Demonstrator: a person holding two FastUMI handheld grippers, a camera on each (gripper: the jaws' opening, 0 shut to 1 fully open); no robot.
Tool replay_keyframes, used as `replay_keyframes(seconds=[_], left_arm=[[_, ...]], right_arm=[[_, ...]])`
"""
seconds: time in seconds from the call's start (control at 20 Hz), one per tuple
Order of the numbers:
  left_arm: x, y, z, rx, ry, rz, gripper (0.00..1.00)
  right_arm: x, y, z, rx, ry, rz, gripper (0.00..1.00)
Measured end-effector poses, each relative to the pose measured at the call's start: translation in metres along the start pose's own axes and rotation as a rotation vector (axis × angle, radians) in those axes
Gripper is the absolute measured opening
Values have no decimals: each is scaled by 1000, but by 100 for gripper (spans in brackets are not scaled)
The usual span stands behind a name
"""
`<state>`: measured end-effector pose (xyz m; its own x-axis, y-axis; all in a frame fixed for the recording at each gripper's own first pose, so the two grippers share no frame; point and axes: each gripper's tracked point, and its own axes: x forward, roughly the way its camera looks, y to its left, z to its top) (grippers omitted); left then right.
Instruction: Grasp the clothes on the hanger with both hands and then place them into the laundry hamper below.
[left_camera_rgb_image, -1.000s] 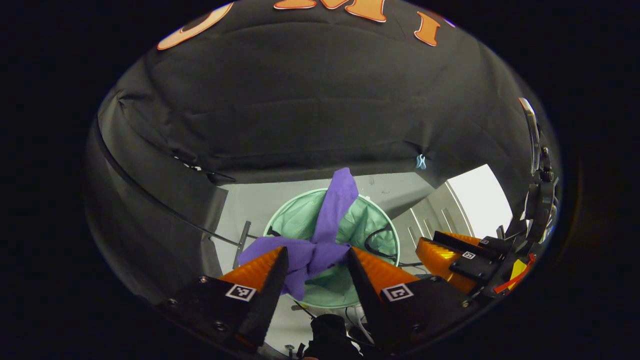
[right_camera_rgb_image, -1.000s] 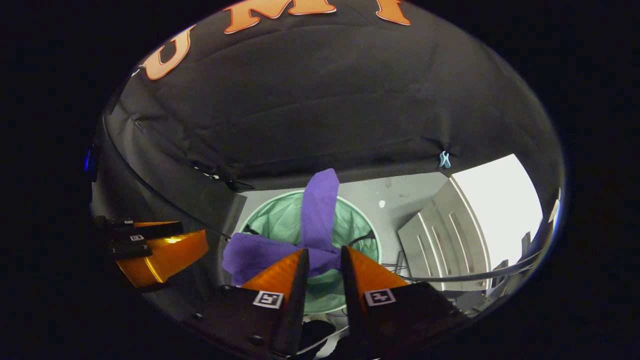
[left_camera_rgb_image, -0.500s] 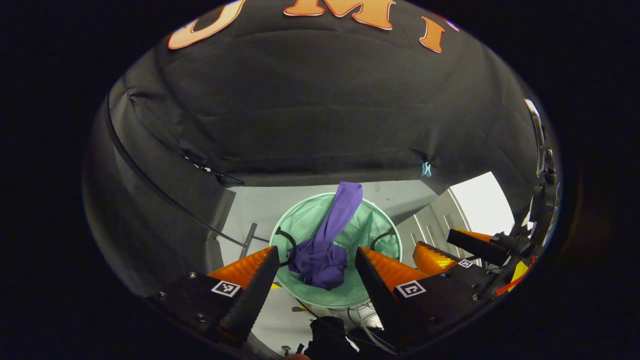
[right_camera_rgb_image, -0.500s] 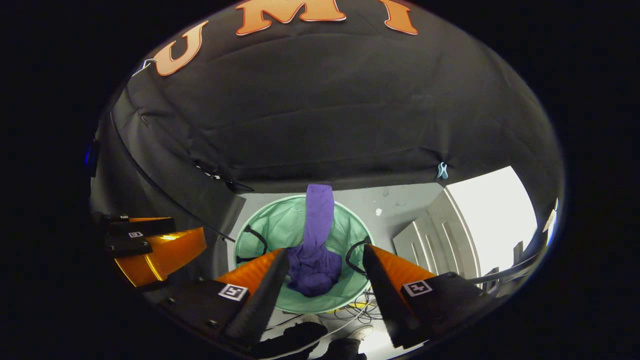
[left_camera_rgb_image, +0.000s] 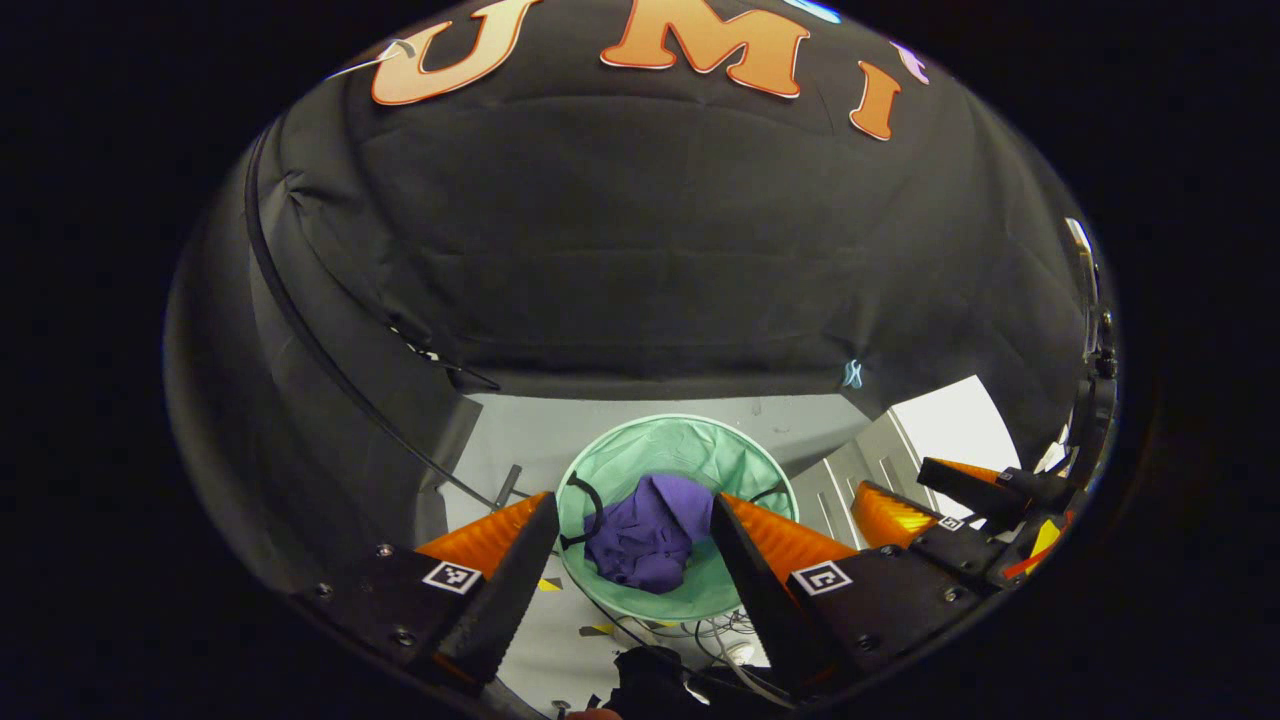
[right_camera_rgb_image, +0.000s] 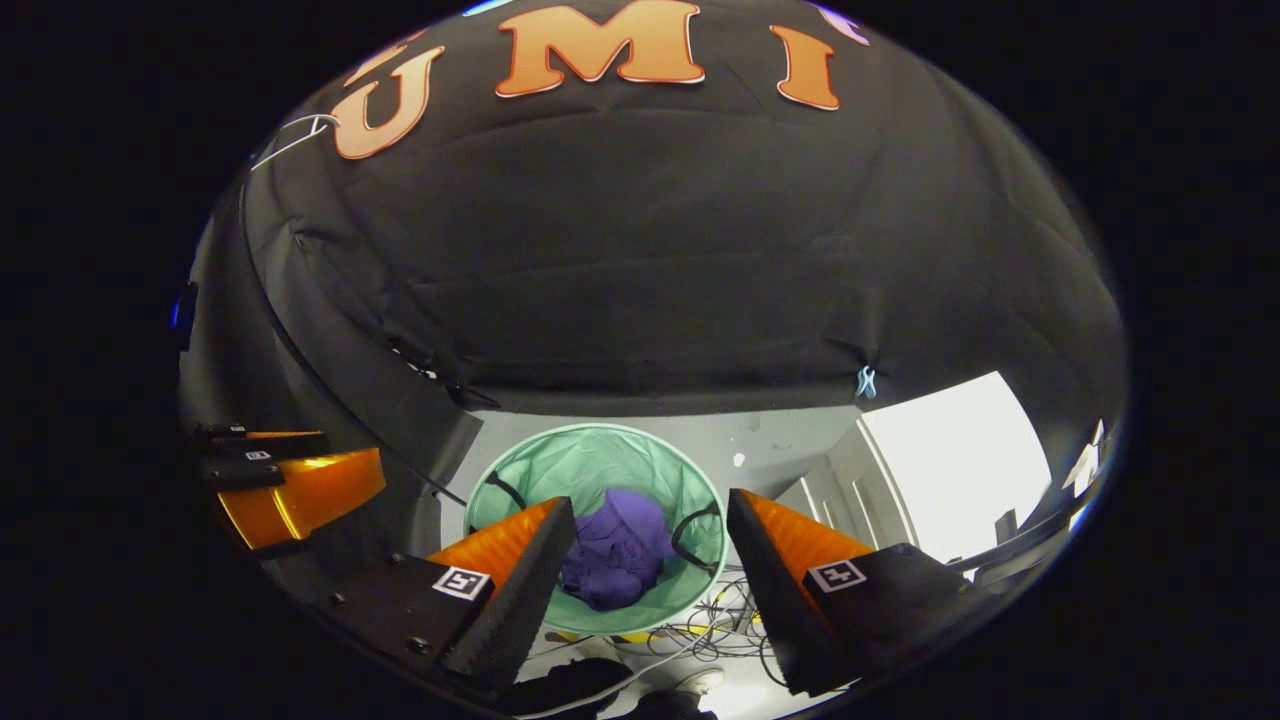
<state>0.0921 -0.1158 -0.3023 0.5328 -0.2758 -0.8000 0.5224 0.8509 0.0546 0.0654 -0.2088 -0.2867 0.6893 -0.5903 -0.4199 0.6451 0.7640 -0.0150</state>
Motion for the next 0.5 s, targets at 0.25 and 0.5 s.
replay_keyframes(seconds=[0.25, 0.5], left_arm=[[-27, 7, 8, -19, -77, 7, 98], [-57, 3, 22, -12, -143, -16, 98]], right_arm=[[-26, 3, 14, -44, -65, 2, 100], [-59, 9, 25, -46, -100, 27, 100]])
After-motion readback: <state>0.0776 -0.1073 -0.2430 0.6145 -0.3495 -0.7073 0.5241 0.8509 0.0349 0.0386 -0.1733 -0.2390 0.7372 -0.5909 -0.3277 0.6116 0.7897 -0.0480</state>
